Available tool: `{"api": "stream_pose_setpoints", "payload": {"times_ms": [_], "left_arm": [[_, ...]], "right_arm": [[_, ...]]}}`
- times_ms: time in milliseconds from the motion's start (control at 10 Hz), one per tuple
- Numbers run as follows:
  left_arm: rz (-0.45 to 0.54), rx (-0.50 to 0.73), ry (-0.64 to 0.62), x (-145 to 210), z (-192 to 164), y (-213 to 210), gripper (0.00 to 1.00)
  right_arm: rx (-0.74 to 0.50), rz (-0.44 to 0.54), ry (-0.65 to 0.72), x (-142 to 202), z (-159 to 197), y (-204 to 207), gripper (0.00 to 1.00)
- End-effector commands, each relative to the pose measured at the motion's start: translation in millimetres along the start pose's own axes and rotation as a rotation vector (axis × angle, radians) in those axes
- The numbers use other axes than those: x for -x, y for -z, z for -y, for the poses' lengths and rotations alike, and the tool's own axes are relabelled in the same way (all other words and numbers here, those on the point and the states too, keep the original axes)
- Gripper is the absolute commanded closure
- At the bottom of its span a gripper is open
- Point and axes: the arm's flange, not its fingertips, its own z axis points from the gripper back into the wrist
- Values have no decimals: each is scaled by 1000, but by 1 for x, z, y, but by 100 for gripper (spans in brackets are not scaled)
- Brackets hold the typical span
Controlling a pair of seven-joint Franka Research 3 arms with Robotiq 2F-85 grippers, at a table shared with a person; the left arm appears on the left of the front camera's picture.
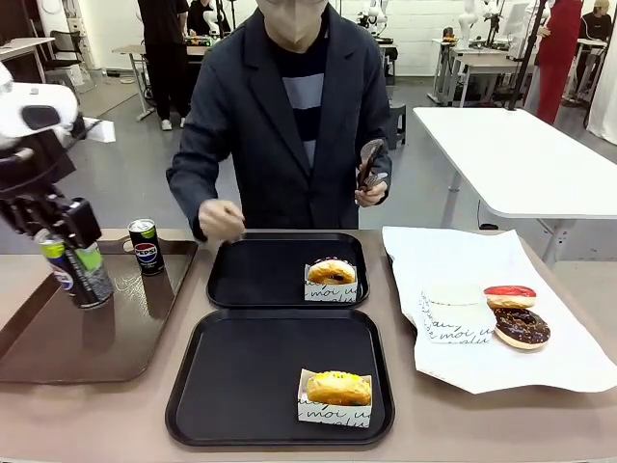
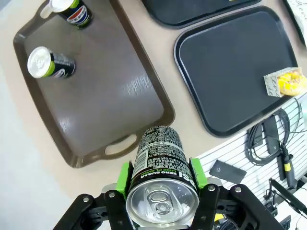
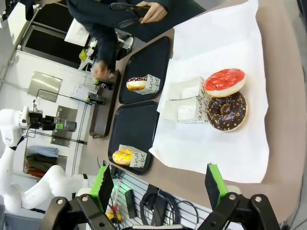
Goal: Set up donuts and drinks on trays.
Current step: Pick up one Pepsi coke and place it on the Flat Tray.
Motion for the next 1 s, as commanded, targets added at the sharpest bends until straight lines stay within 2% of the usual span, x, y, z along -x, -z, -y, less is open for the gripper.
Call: {"api": "stream_pose_setpoints", "payload": {"times_ms": [0, 100, 200, 400, 600, 900], "left_arm": [[-4, -30, -21, -53, 15, 13, 42], [-3, -40, -38, -98, 30, 30, 42], [-17, -59, -45, -116, 37, 38, 42], [-32, -80, -58, -173, 56, 72, 42], [-34, -93, -78, -206, 63, 101, 42], [1, -69, -91, -227, 68, 141, 42]], "right_arm": [[-13, 1, -8, 0, 3, 1, 0], [-13, 1, -8, 0, 3, 1, 0], [-13, 1, -8, 0, 3, 1, 0], [-13, 1, -8, 0, 3, 1, 0], [-13, 1, -8, 0, 3, 1, 0], [-13, 1, -8, 0, 3, 1, 0]]}}
